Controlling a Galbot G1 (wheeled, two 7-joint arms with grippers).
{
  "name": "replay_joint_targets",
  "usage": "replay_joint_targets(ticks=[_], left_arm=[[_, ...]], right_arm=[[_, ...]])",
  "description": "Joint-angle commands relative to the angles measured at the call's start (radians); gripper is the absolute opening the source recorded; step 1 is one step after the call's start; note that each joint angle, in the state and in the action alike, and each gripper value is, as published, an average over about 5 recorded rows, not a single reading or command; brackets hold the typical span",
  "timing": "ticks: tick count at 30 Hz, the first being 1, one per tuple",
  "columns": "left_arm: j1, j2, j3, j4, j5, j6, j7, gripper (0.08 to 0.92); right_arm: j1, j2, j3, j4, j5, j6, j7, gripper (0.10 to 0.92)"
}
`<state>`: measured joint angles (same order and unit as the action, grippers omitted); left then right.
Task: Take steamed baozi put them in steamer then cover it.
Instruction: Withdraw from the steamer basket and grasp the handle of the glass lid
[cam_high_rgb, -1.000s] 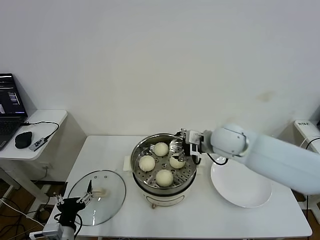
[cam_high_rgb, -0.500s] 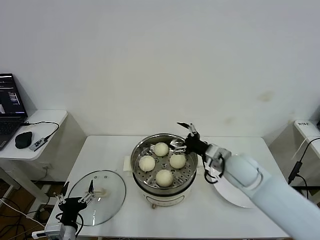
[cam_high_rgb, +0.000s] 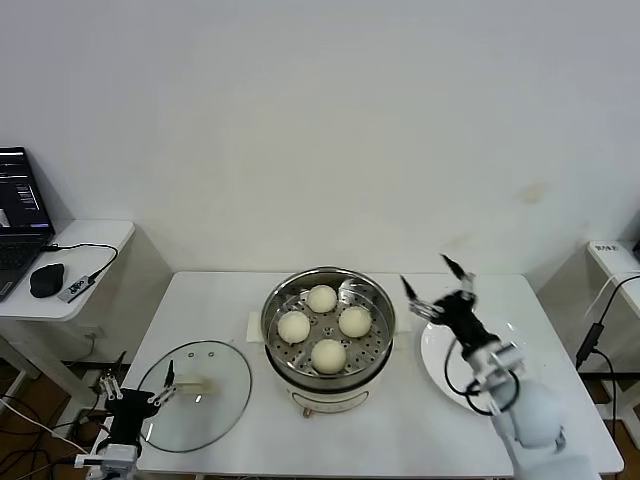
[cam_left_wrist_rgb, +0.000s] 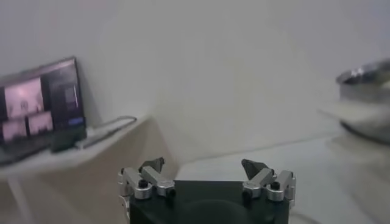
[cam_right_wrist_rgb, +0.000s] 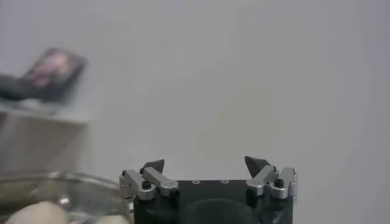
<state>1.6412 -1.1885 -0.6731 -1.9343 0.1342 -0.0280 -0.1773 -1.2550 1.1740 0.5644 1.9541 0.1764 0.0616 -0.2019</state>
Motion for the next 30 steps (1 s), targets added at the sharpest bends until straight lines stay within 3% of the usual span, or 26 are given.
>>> replay_joint_targets(ticks=[1, 9, 30], left_arm=[[0.046, 0.046, -0.078, 0.144, 0.776, -0.114, -0.03, 0.823], [0.076, 0.016, -0.063, 0.185, 1.037, -0.174, -0.086, 0.823], [-0.222, 0.078, 0.083, 0.383, 1.051, -0.158, -0.042, 0.823]], right_arm=[[-0.316, 0.26, 0.344, 0.033, -0.066, 0.085, -0.009, 0.823], [-0.334, 0.266, 0.403, -0.005, -0.063, 0.095, 0.004, 0.823], [-0.353, 0.313, 0.402, 0.002, -0.088, 0.083, 0.01, 0.823]])
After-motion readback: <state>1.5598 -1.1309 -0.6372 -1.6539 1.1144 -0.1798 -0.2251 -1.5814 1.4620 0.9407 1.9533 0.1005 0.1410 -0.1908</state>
